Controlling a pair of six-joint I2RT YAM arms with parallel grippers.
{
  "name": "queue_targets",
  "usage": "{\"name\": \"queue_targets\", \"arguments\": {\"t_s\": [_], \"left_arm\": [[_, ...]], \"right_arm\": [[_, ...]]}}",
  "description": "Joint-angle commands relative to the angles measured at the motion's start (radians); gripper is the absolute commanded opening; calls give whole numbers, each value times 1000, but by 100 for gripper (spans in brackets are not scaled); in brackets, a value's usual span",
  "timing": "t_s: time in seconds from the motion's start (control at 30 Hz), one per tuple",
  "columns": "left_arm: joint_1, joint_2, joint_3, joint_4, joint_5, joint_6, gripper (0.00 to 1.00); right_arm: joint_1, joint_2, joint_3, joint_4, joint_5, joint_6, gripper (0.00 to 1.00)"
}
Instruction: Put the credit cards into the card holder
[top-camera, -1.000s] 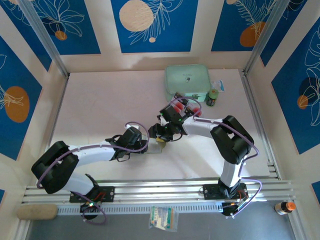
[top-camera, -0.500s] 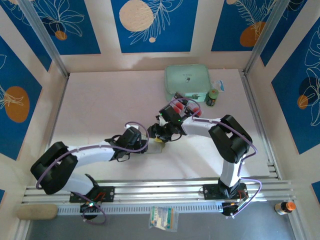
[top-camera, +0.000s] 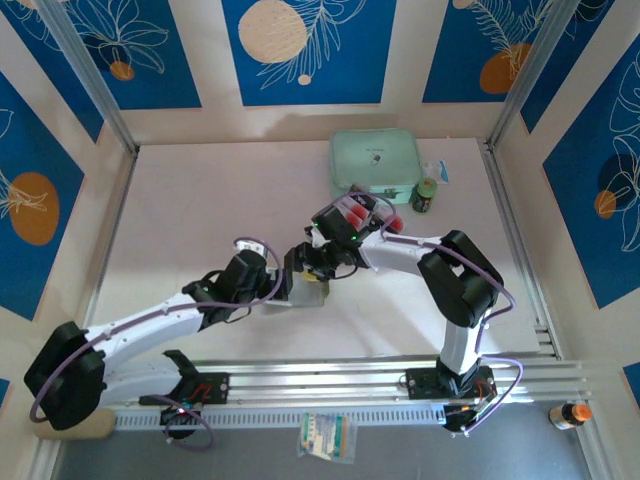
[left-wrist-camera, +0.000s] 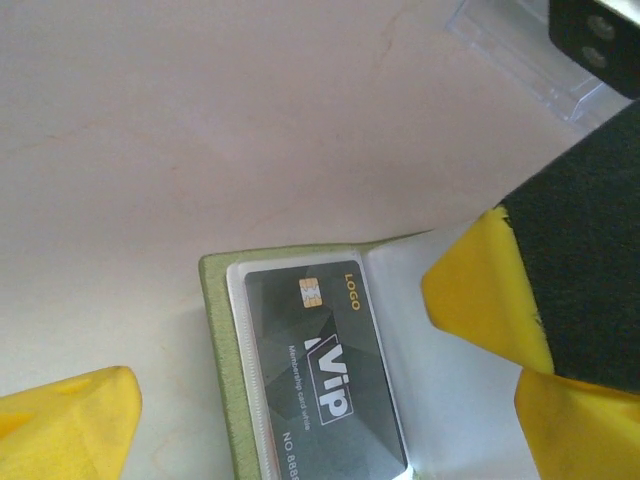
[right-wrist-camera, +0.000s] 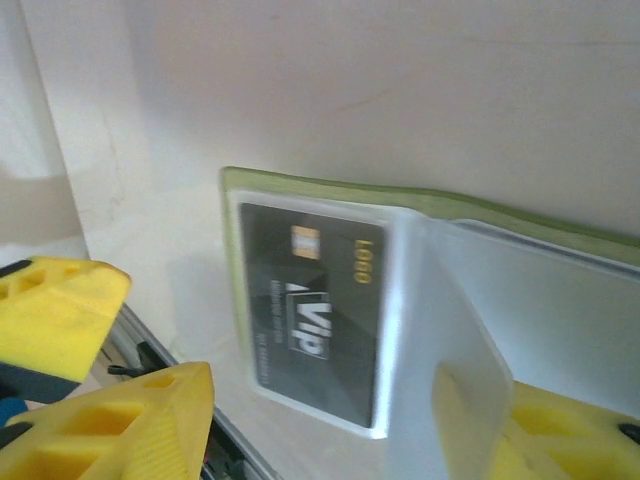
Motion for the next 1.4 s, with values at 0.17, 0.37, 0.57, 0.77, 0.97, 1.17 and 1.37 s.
{"name": "queue_targets", "arguments": {"t_s": [0.17, 0.37, 0.57, 0.77, 0.97, 1.17, 1.37], "left_arm": [[26, -91, -50, -52, -48, -19, 96], [32, -134, -72, -68, -60, -25, 96], [37, -136, -89, -69, -57, -25, 96], [41, -91, -106, -43, -44, -24, 96], [44, -3, -101, 1, -30, -10, 96], [46, 80, -79, 29, -41, 4, 96], [47, 119, -75, 23, -75, 4, 96]], "right_arm": [[47, 68, 110, -33, -30, 34, 66], [58, 143, 182, -37, -44, 47, 67], [59, 192, 213, -23, -69, 64, 66], [57, 197, 204, -11, -79, 72, 66], [56, 202, 197, 7, -92, 83, 66], [54, 204, 196, 16, -98, 90, 66], [47, 189, 192, 17, -103, 87, 66]]}}
